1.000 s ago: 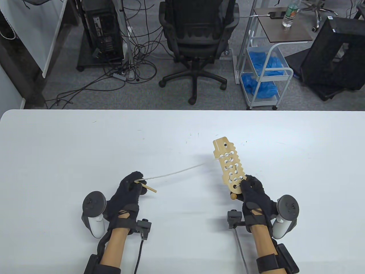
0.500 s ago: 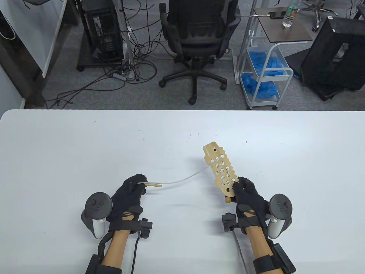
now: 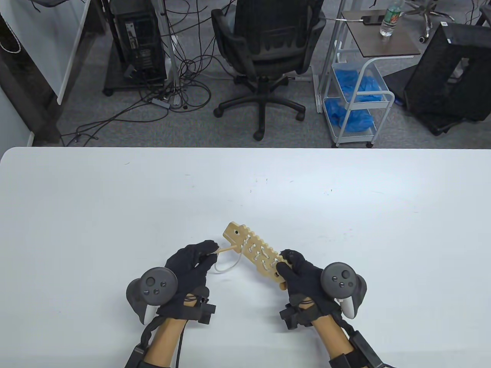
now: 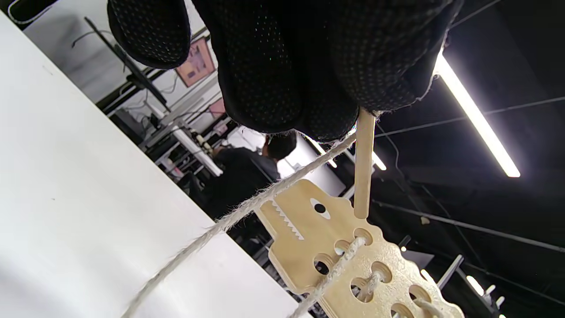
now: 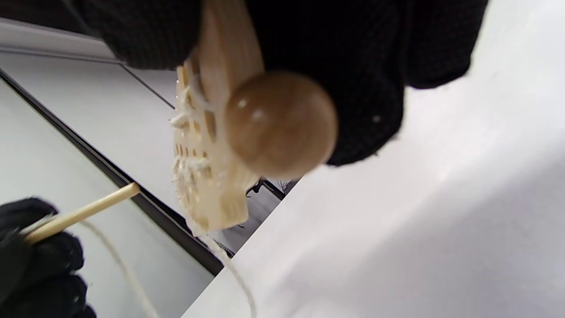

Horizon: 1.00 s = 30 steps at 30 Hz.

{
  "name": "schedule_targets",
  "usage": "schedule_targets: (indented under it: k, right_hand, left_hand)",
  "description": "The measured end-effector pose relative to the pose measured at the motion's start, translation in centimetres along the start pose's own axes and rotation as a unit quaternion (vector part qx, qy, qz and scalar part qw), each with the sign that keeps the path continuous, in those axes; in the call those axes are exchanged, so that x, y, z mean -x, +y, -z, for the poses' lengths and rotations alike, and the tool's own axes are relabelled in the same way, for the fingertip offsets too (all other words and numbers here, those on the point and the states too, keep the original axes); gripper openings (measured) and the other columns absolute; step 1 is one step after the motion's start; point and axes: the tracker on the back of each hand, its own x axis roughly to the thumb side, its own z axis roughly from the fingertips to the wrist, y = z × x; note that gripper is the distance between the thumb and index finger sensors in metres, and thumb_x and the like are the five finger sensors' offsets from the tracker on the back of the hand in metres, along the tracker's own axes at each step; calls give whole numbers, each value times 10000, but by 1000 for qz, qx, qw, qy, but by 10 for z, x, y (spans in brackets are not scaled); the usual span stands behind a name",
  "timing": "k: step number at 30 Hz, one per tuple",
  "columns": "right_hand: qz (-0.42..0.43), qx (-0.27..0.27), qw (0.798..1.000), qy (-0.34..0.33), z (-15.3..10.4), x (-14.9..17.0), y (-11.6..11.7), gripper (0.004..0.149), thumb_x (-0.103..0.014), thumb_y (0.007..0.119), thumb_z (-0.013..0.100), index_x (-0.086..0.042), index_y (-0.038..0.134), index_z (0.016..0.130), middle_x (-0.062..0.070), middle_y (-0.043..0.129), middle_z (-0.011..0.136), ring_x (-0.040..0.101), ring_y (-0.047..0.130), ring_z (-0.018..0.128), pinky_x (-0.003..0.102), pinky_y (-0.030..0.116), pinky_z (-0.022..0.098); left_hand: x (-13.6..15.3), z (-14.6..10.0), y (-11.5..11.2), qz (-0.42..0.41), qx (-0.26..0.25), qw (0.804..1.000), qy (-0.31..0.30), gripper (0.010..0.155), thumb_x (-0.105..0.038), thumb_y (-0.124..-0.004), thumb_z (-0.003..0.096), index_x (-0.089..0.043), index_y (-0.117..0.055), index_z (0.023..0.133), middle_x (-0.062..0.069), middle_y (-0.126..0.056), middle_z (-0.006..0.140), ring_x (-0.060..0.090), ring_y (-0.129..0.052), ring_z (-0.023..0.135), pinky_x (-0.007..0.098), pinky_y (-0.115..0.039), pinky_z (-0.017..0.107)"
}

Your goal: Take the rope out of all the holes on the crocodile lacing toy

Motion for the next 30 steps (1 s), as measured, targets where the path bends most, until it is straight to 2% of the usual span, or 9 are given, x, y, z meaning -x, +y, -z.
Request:
schedule_targets:
  k: [9,16,30]
  right_hand:
    - [-12,-21,999,-35,-4,-13,10,461,-316,809,404,-91,770,804,171,983,575,358,1019,377,601,779,437]
    - [-2,-43,998,-47,-5,-15,14,460,-317,811,405,-91,773,803,171,985,572,358,1019,375,601,780,437]
    - [18,-59,997,-55,-7,-20,18,460,-320,812,405,-88,777,800,174,987,566,359,1020,369,601,781,434]
  left_hand:
    - [-4,-1,-1,31,-2,999,-14,404,-410,-906,427,-407,-896,831,-74,-1015,746,113,-995,634,570,-731,679]
    - [-16,-3,-5,104,1,993,-60,407,-433,-899,430,-416,-915,836,-73,-1012,735,117,-989,614,564,-733,677]
    - [-18,-3,-8,113,6,991,-66,413,-445,-886,429,-415,-928,839,-72,-1023,701,119,-993,568,551,-752,656]
